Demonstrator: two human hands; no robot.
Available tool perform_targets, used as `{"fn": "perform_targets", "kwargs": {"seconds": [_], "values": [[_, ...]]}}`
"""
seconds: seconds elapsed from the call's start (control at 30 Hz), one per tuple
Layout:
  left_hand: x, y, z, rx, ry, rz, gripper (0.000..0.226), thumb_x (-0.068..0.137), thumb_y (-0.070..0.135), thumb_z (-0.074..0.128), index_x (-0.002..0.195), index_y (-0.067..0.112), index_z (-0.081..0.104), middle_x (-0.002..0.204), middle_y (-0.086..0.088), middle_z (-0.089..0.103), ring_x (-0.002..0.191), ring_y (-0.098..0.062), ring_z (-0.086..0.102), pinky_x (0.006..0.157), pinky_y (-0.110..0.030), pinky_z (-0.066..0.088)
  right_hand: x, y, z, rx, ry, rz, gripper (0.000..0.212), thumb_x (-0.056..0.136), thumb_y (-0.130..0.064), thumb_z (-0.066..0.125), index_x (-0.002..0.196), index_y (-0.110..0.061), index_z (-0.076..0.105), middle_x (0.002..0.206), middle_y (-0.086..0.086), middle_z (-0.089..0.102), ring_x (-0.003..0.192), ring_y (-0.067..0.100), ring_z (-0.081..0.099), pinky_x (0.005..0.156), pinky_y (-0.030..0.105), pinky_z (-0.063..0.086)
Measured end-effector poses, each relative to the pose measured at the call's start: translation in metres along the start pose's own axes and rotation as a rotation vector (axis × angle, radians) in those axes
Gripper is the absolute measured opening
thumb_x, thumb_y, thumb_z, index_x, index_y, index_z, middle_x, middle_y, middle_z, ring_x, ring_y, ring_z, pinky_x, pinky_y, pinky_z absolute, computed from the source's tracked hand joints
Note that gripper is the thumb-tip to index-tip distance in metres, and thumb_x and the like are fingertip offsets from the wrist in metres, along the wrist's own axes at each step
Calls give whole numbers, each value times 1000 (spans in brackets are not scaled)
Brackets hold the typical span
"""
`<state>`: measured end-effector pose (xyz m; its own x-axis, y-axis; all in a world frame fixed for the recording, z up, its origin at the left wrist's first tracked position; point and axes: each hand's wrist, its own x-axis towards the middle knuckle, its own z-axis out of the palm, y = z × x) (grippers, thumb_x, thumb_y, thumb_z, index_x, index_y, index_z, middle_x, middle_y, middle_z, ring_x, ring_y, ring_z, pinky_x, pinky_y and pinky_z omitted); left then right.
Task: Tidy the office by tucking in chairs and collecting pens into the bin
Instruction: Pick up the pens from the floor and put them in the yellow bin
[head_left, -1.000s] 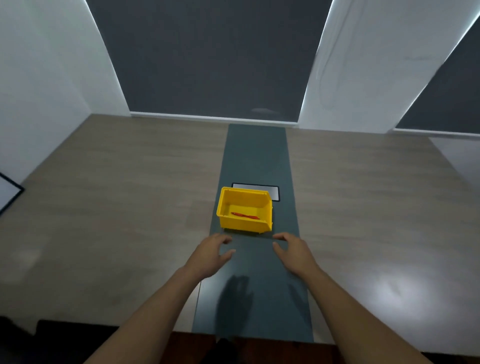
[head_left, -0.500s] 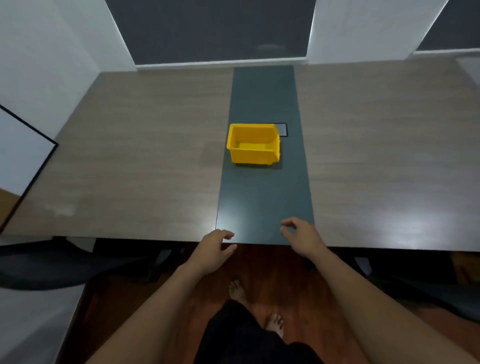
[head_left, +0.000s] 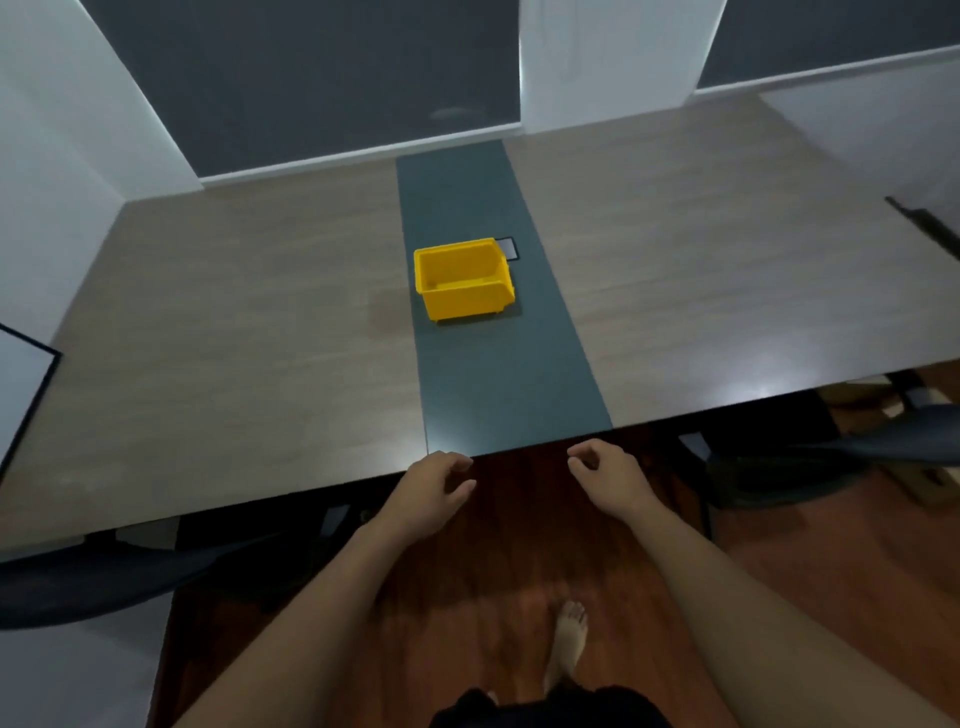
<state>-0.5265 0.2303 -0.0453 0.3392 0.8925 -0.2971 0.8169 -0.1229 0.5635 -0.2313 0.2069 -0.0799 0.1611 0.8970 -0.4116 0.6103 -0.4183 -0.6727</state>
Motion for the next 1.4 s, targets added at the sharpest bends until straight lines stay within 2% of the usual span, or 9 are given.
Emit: {"fn": "perform_targets", "kwargs": {"seconds": [0.17, 0.37, 0.5, 0.57, 0.67, 0.8, 1.0, 1.23, 1.4], "values": [[-28, -13, 16, 13, -74, 92, 43, 105, 41, 62, 144, 23, 63, 138, 4, 66, 127, -15, 63, 104, -28, 50, -62, 24, 27, 36, 79, 70, 24, 103, -32, 63, 124, -24, 72, 124, -1, 73, 116, 17, 66, 85, 24, 46], [-49, -2, 54, 48, -208, 225, 40, 105, 39, 62, 141, 21, 66, 133, 3, 68, 121, -15, 65, 102, -30, 53, -150, 77, 47, 76, 182, 193, 21, 103, -35, 63, 121, -28, 72, 120, -9, 70, 107, 6, 58, 85, 23, 45], [-60, 26, 84, 85, -319, 349, 40, 104, 39, 63, 140, 22, 67, 133, 4, 68, 121, -16, 66, 101, -29, 54, -210, 119, 47, 113, 292, 330, 12, 102, -36, 64, 111, -33, 71, 121, -6, 72, 109, 13, 66, 84, 27, 49], [-67, 45, 100, 98, -372, 406, 40, 104, 38, 64, 140, 22, 67, 134, 4, 69, 121, -16, 66, 100, -27, 53, -242, 137, 46, 117, 343, 391, 14, 102, -33, 65, 113, -29, 71, 121, -4, 72, 105, 12, 64, 85, 28, 48], [-83, 80, 120, 117, -435, 493, 39, 104, 36, 64, 140, 21, 67, 135, 3, 68, 123, -16, 66, 100, -25, 52, -291, 160, 41, 127, 447, 463, 19, 101, -30, 66, 117, -23, 74, 120, -1, 74, 112, 18, 69, 92, 30, 51], [-112, 120, 146, 152, -510, 584, 40, 104, 36, 63, 141, 20, 66, 135, 2, 68, 123, -17, 65, 103, -32, 55, -353, 185, 38, 145, 539, 516, 19, 100, -27, 69, 115, -19, 76, 118, 1, 77, 112, 21, 72, 97, 34, 54], [-181, 159, 196, 228, -592, 689, 40, 105, 37, 62, 141, 20, 65, 134, 2, 67, 120, -14, 64, 102, -30, 54, -457, 227, 50, 201, 661, 574, 17, 98, -25, 70, 112, -19, 78, 114, 1, 79, 109, 20, 73, 99, 35, 55], [-287, 189, 254, 247, -671, 824, 36, 104, 35, 63, 135, 19, 70, 128, 5, 72, 116, -10, 67, 102, -29, 55, -594, 281, 83, 293, 731, 658, 15, 98, -28, 69, 110, -22, 78, 112, 0, 78, 109, 19, 72, 94, 32, 54], [-356, 211, 310, 315, -767, 901, 34, 103, 33, 66, 133, 19, 71, 125, 5, 75, 113, -10, 69, 103, -34, 57, -691, 317, 124, 417, 818, 739, 16, 100, -28, 68, 111, -21, 76, 113, 1, 76, 108, 19, 69, 94, 31, 53]]}}
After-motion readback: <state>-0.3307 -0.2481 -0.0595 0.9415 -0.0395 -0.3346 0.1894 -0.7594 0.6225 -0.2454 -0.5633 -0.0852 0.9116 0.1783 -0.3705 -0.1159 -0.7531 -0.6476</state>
